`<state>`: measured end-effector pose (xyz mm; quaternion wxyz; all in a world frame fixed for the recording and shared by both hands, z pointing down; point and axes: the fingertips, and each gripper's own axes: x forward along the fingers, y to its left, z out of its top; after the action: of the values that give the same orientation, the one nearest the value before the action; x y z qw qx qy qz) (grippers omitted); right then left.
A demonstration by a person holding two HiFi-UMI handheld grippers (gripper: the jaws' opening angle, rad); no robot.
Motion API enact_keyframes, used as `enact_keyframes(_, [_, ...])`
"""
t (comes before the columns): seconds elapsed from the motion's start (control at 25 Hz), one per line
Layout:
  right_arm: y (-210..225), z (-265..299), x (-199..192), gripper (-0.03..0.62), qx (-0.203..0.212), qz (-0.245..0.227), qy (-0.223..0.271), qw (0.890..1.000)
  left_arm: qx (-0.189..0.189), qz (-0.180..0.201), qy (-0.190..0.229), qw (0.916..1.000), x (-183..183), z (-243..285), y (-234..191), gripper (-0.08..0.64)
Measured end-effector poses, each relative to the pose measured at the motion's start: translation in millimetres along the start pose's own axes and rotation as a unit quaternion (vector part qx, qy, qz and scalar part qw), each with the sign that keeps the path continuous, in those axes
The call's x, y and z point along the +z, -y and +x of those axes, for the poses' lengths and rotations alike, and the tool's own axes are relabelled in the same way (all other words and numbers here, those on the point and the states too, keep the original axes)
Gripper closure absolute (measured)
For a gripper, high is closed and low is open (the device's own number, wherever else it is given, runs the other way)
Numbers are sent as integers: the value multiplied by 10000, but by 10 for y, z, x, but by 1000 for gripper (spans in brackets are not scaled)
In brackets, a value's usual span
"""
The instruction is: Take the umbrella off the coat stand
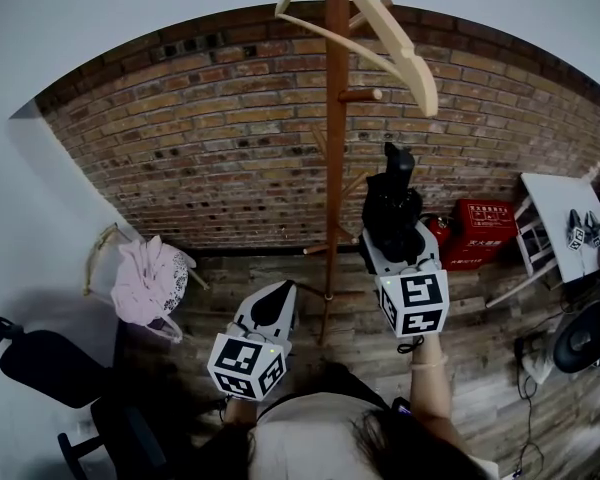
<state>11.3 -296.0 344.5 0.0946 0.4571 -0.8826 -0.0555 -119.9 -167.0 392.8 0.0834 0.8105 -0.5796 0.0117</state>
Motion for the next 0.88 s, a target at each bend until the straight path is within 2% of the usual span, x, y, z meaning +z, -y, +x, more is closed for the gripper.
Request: enact_keyframes(0.88, [-516, -732, -74, 318, -239, 277, 37, 9993, -376, 58, -100, 9992, -188, -714, 199, 551])
